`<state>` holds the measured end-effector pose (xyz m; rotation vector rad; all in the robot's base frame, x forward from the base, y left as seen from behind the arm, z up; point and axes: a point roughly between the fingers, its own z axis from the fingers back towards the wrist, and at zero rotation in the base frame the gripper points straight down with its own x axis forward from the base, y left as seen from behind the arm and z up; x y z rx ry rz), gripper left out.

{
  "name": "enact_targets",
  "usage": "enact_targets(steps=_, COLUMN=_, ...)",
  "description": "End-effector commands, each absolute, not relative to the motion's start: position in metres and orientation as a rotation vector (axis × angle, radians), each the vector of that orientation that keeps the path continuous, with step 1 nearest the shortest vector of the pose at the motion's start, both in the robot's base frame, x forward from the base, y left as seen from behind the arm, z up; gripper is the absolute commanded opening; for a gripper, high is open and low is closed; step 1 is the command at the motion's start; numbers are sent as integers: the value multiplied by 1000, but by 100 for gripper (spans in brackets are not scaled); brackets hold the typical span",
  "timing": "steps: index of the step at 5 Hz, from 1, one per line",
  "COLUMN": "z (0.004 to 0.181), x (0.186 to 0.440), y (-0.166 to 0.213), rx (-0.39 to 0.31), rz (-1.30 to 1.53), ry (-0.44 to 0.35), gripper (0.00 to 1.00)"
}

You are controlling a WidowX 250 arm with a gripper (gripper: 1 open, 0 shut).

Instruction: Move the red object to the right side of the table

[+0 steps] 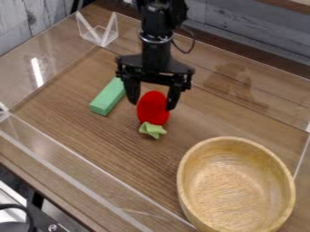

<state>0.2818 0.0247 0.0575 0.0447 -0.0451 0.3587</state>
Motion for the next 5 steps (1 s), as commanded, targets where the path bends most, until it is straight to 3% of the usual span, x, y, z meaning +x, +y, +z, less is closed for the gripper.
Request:
enact_targets(steps=1, z=63, x=286, y=23, rx=45, rz=353, ry=-72, gripper=0)
enact_targets(steps=3, z=80, x=290, y=20, rx=11, rz=361, ry=-56, gripper=0)
enact_targets(steps=5, z=112, x=311, y=-1, rx=-62, rz=351, ry=-79, gripper=0)
